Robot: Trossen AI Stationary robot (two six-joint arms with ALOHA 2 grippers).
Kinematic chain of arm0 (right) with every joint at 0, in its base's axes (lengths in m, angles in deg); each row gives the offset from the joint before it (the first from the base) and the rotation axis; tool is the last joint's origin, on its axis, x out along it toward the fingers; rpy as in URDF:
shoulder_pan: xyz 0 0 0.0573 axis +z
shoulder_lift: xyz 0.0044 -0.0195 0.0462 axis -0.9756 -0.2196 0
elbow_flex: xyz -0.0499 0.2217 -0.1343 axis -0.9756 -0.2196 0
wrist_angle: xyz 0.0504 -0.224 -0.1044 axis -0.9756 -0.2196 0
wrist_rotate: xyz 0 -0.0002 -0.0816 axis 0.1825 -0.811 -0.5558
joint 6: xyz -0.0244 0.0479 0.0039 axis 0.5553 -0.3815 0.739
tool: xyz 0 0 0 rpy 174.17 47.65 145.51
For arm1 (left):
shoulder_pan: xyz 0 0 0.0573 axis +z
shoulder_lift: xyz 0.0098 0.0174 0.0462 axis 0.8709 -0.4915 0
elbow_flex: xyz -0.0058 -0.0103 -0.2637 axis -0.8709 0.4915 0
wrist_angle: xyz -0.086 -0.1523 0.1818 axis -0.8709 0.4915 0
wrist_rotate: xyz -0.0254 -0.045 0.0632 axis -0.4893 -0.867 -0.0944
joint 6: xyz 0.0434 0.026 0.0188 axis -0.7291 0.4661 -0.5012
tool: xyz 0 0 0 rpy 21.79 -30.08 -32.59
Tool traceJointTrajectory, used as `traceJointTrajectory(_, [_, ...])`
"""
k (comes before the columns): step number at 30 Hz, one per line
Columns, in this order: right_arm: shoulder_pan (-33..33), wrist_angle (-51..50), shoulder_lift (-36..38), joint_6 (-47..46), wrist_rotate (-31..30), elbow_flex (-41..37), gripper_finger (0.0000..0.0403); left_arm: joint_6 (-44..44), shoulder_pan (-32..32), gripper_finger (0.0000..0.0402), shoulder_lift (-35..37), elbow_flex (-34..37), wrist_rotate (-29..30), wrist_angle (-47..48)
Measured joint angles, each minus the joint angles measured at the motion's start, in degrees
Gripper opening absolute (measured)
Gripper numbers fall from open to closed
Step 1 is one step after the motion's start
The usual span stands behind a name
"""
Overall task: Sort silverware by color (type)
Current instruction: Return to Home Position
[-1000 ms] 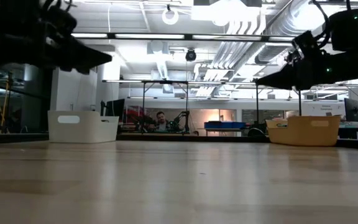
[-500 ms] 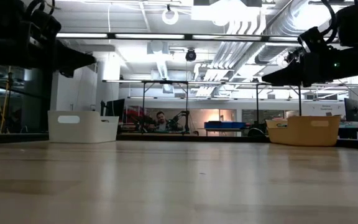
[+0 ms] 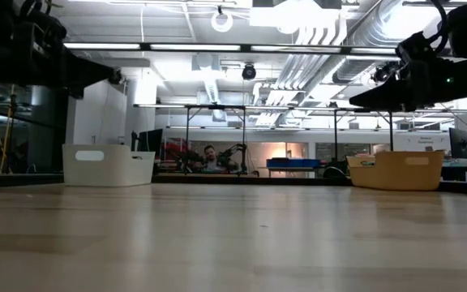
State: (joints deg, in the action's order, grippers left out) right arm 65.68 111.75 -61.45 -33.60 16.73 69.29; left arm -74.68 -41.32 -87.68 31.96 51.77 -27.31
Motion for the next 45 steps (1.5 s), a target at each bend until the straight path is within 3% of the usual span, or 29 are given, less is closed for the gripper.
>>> traceJointTrajectory(5, [1.21,-5.82,5.86,-1.32,-1.69,-0.02,0.0,-0.44,0.3,0.0,-0.5,0.03,1.54,0.97])
traceJointTrajectory(11, [6.15,-12.11,14.76,2.68,-12.47,-0.02,0.0,0.53,1.17,0.0,-0.05,0.05,1.54,0.9])
traceJointTrajectory(13, [6.99,-16.04,18.27,2.76,-13.42,-0.02,0.0,0.93,1.63,0.0,-0.08,0.05,1.6,0.91])
traceJointTrajectory(16, [7.03,-23.03,24.18,0.8,-10.04,-0.02,0.0,1.04,2.41,0.0,-0.08,0.05,1.63,0.9])
traceJointTrajectory(20, [3.63,-23.44,28.39,1.51,-2.2,0.0,0.0,0.94,3.6,0.0,-0.12,0.05,1.63,0.92])
traceJointTrajectory(26, [-7.68,-25.39,27.74,-1.76,11.87,0.0,0.0,0.69,5.14,0.0,-0.12,0.05,0.89,0.85])
traceJointTrajectory(32, [-14.19,-24.66,28.18,-0.8,16.83,0.0,0.0,0.59,5.62,0.0,-0.12,0.05,0.63,0.79])
traceJointTrajectory(35, [-13.86,-24.71,29.98,0.81,16.32,0.0,0.0,0.56,5.62,0.0,-0.12,0.05,0.03,0.65])
traceJointTrajectory(45, [-6.27,-24.03,30.88,3.54,1.89,0.02,0.0,0.63,5.6,0.0,-0.12,0.05,0.17,0.59])
